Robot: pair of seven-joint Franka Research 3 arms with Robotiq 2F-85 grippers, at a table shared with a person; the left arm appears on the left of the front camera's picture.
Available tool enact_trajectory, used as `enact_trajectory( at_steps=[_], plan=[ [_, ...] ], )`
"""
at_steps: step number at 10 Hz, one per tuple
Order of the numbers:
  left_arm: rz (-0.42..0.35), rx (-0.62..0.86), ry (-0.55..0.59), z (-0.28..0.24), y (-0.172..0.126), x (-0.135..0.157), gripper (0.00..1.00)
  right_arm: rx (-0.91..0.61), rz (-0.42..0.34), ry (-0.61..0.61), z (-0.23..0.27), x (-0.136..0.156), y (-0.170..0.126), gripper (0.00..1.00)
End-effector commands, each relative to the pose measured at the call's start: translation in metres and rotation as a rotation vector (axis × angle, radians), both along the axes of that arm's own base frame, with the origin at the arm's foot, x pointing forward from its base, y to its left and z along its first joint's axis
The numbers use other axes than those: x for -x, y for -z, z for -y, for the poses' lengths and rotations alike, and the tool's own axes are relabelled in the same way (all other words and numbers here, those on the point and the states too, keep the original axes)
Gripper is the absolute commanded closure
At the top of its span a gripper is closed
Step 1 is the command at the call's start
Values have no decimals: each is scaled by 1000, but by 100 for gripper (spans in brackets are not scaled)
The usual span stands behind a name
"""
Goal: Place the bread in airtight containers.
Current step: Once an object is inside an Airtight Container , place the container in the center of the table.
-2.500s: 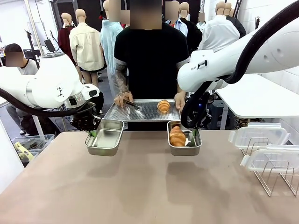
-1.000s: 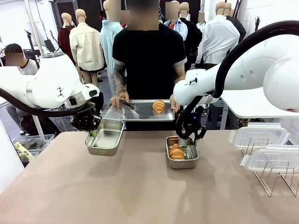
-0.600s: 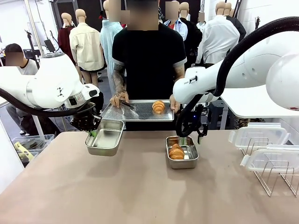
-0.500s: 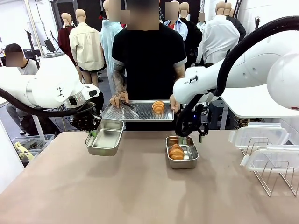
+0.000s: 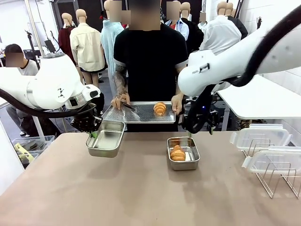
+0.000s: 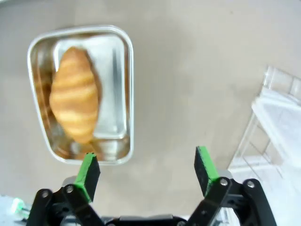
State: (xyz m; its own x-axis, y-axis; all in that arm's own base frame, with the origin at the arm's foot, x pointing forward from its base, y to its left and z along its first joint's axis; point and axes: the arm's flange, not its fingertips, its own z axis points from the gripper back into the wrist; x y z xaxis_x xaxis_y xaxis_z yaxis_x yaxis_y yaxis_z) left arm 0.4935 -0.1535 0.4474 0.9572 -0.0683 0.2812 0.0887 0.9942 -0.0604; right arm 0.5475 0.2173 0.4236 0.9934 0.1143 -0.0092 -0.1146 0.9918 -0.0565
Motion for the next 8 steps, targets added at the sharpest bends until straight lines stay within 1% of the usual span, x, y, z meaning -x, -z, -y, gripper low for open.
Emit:
enact_trajectory(
  at_steps=[1, 3, 4, 5, 6, 8],
  plan=[
    [10, -15, 5, -1, -4, -2, 100, 16, 58, -71, 19, 47, -15, 0],
    [10, -15, 5, -1, -4, -2, 100, 2, 76, -115, 40, 69, -47, 0],
    [10, -15, 5, -1, -4, -2, 100, -7, 70, -137, 45, 78, -55, 0],
    [10, -15, 5, -1, -4, -2, 100, -14, 92, -83, 47, 72, -57, 0],
    [10, -15, 5, -1, -4, -2, 100, 14, 72, -107, 35, 70, -58, 0],
    [10, -15, 5, -1, -4, -2, 100, 14, 72, -107, 35, 70, -58, 0]
  ],
)
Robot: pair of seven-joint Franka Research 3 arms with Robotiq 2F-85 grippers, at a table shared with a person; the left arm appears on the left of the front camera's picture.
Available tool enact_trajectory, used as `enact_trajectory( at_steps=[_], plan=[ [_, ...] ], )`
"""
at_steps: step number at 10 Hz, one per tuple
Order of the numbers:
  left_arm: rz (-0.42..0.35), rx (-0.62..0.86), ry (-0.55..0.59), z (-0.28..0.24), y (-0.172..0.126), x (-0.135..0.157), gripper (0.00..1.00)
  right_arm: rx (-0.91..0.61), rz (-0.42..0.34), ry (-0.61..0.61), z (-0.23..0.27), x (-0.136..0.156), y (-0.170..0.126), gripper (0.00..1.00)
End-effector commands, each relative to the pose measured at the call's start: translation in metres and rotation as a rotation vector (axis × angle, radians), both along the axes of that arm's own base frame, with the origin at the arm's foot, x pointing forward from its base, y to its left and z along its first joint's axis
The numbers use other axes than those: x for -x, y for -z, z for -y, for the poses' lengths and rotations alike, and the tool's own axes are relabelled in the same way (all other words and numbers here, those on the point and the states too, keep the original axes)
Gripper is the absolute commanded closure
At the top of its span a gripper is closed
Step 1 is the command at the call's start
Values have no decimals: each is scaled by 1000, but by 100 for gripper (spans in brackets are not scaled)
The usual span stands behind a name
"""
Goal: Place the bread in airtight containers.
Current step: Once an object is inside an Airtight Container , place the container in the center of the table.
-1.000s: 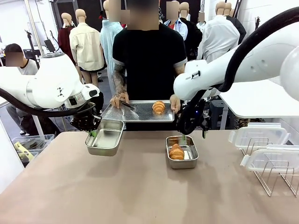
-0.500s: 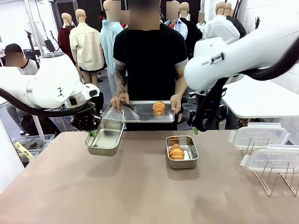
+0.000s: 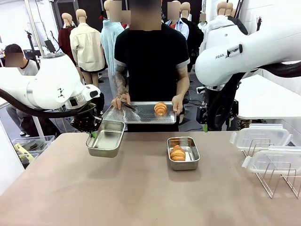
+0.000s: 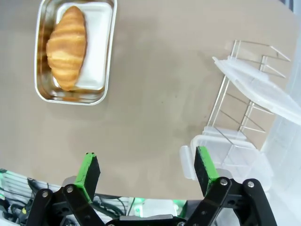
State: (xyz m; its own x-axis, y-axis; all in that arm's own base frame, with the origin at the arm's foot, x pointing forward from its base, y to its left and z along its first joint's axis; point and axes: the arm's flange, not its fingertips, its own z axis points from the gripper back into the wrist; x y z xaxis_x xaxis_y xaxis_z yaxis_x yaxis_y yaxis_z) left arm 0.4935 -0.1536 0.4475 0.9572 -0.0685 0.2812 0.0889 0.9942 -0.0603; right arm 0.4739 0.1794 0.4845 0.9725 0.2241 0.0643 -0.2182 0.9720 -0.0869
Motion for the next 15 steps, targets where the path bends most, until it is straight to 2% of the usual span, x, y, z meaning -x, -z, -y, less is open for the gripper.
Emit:
enact_trajectory(
  at_steps=[1, 15],
  plan=[
    [10, -15, 5, -1, -4, -2, 100, -4, -6, 4, -3, -3, 3, 0],
    [10, -15, 5, -1, -4, -2, 100, -4, -6, 4, -3, -3, 3, 0]
  ],
)
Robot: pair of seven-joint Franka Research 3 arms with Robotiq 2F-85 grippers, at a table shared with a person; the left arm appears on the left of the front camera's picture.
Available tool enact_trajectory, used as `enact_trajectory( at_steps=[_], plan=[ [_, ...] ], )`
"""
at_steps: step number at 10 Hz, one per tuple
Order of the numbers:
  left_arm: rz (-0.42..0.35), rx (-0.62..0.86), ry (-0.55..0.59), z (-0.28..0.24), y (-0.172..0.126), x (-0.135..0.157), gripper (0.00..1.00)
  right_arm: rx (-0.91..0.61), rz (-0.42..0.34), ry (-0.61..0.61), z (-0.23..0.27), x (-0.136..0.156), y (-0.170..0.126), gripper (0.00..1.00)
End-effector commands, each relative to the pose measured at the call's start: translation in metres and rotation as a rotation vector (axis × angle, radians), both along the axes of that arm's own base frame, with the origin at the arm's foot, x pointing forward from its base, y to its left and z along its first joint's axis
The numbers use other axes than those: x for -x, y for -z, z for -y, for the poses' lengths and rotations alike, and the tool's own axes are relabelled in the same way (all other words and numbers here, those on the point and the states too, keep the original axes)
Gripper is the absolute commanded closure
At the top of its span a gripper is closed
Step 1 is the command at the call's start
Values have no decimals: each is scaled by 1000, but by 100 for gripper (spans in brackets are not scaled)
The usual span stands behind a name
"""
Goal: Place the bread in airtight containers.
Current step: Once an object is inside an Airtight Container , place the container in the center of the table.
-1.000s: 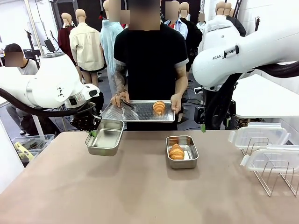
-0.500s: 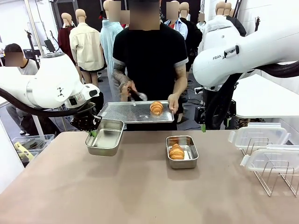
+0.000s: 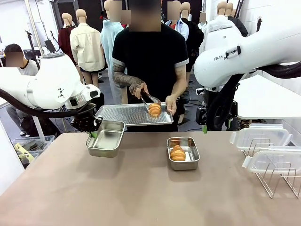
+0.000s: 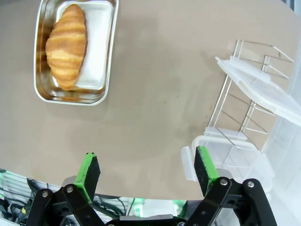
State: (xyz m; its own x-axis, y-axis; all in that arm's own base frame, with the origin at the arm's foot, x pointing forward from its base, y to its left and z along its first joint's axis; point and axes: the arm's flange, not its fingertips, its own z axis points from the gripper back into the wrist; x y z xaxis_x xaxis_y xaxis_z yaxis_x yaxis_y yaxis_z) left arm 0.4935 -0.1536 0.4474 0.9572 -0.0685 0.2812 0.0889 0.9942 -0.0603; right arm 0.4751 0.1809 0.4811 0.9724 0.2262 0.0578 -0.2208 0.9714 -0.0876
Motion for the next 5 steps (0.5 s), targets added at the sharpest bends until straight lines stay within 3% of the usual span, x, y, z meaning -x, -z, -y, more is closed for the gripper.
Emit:
enact_trajectory(
  at_steps=[1, 5],
  plan=[
    [10, -15, 5, -1, -4, -2, 100, -6, 1, 6, -1, -2, -1, 0],
    [10, -15, 5, -1, -4, -2, 100, -6, 1, 6, -1, -2, -1, 0]
  ],
)
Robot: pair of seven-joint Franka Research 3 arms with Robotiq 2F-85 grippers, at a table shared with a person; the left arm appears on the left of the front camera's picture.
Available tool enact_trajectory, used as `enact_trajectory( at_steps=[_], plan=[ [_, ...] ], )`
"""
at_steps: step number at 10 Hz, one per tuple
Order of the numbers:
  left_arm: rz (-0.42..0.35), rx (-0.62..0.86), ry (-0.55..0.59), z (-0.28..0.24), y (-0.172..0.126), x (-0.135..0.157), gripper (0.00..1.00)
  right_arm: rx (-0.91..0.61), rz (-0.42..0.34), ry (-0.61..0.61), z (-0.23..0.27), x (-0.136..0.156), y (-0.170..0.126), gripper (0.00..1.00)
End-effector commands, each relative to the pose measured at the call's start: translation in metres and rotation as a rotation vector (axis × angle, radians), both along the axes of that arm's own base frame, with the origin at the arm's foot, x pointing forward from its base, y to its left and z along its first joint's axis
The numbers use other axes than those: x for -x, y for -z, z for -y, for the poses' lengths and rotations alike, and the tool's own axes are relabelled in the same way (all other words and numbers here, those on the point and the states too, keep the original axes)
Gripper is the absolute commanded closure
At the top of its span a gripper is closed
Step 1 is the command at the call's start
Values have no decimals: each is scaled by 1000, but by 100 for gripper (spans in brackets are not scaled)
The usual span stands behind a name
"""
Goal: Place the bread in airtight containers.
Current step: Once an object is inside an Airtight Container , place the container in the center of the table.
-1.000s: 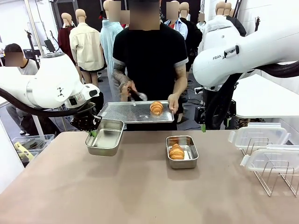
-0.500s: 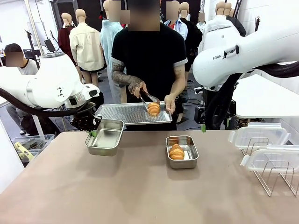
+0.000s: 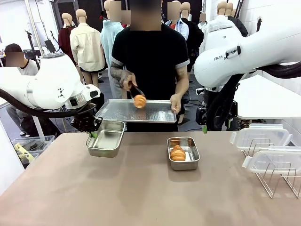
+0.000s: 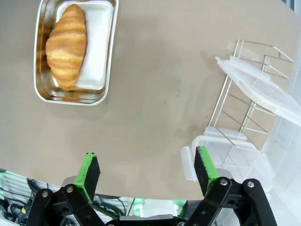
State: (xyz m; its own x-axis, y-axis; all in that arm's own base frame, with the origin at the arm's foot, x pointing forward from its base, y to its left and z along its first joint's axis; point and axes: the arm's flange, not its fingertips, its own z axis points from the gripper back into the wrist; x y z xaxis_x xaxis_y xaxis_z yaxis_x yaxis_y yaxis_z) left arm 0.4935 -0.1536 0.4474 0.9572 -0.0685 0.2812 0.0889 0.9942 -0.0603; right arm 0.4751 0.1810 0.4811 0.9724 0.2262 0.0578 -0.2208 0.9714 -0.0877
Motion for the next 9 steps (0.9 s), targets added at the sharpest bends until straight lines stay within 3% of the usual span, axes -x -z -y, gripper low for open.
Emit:
enact_trajectory(
  at_steps=[1, 9],
  plan=[
    [10, -15, 5, -1, -4, -2, 100, -6, 0, 6, -1, -2, -1, 0],
    [10, -15, 5, -1, -4, -2, 100, -6, 0, 6, -1, -2, -1, 0]
  ],
)
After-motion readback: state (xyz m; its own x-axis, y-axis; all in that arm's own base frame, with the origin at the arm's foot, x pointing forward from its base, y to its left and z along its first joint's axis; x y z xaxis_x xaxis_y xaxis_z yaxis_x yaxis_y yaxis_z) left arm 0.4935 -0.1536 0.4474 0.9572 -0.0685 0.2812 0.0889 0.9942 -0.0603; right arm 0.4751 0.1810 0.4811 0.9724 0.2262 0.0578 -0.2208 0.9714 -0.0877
